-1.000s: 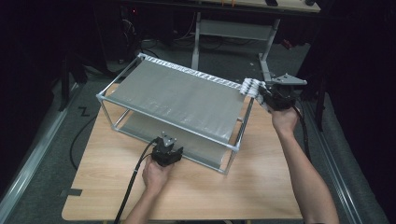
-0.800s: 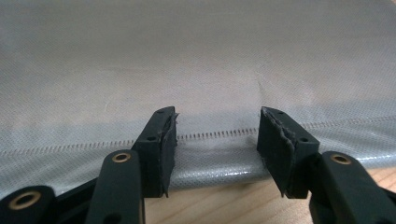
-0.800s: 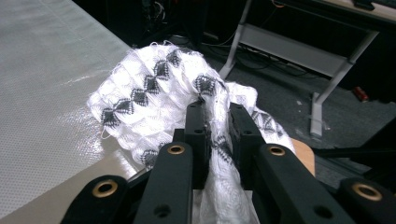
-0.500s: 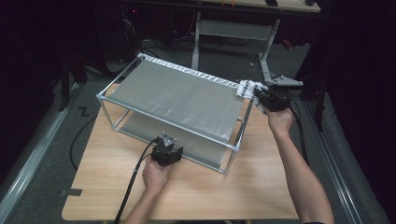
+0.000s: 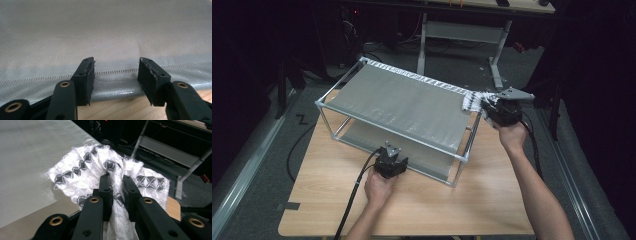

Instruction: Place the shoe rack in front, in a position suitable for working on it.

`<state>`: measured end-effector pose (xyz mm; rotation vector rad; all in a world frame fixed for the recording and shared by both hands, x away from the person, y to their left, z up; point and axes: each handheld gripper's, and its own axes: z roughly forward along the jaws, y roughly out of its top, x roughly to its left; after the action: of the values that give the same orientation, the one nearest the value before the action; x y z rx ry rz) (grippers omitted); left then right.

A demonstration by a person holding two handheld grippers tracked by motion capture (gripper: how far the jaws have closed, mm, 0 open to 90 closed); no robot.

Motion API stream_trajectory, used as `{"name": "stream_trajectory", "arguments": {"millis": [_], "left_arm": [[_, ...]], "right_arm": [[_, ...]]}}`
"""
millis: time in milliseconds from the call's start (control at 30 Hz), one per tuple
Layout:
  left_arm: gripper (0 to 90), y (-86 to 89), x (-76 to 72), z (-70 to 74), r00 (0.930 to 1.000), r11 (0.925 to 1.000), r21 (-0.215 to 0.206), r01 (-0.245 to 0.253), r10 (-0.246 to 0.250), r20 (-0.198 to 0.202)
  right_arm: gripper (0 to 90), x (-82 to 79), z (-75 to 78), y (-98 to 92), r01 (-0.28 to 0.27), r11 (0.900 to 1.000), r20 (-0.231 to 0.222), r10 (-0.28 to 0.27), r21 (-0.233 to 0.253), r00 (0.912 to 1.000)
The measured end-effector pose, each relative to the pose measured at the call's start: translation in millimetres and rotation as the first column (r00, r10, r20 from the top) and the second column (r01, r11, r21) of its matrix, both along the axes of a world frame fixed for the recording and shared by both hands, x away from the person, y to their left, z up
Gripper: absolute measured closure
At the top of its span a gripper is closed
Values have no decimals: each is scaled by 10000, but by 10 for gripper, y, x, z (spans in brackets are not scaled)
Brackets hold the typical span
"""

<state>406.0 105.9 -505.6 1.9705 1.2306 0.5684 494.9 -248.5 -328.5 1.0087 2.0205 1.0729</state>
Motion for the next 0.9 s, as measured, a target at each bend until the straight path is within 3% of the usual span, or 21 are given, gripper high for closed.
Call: {"name": "stream_trajectory", "arguments": {"millis": [200, 733, 900], "left_arm": [[473, 0, 0, 1, 10000, 10000, 17, 9, -8, -5], [473, -4, -3, 1, 10000, 10000, 61, 8, -9, 27], [473, -6, -4, 1, 10000, 10000, 76, 7, -7, 37]], "right_arm": [[809, -132, -27, -5, -339, 9992, 21, 339, 204, 9994], [808, -559, -62, 35, -1227, 9924, 231, 1225, 95, 9922], [808, -704, -43, 102, -1540, 9878, 371, 1548, -234, 9873]]}}
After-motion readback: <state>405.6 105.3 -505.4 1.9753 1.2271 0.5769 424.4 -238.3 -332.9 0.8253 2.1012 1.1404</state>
